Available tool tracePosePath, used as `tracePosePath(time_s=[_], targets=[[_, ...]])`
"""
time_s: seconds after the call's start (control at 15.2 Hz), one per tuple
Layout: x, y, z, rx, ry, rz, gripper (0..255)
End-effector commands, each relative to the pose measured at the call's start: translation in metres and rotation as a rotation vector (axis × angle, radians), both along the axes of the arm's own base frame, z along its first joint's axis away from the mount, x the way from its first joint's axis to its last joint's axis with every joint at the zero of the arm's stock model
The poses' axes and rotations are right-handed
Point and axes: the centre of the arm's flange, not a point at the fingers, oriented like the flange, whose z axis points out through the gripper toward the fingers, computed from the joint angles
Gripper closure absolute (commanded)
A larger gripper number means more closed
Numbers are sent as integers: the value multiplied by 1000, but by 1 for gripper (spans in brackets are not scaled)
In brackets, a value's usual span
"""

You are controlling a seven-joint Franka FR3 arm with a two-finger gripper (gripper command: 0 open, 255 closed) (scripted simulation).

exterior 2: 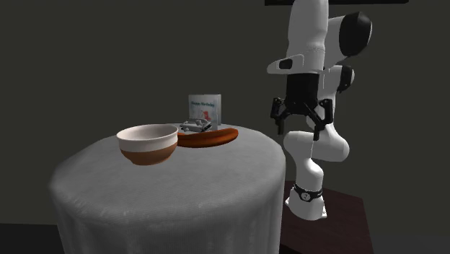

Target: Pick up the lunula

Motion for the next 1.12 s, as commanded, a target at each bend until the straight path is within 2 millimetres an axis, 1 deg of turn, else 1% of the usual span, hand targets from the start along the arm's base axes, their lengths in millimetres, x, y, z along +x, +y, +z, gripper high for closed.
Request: tracePosePath(time_s=[0.0, 0.26, 0.53, 0.79, 1.06], targets=[[0, 0, 0, 0, 0, 0, 0], [15, -56, 7, 53, -5, -79, 0], [26, -114, 11, 107, -9, -157, 0], [33, -173, 13, 160, -14, -236, 0], [34, -231, 11, 213, -19, -315, 0]])
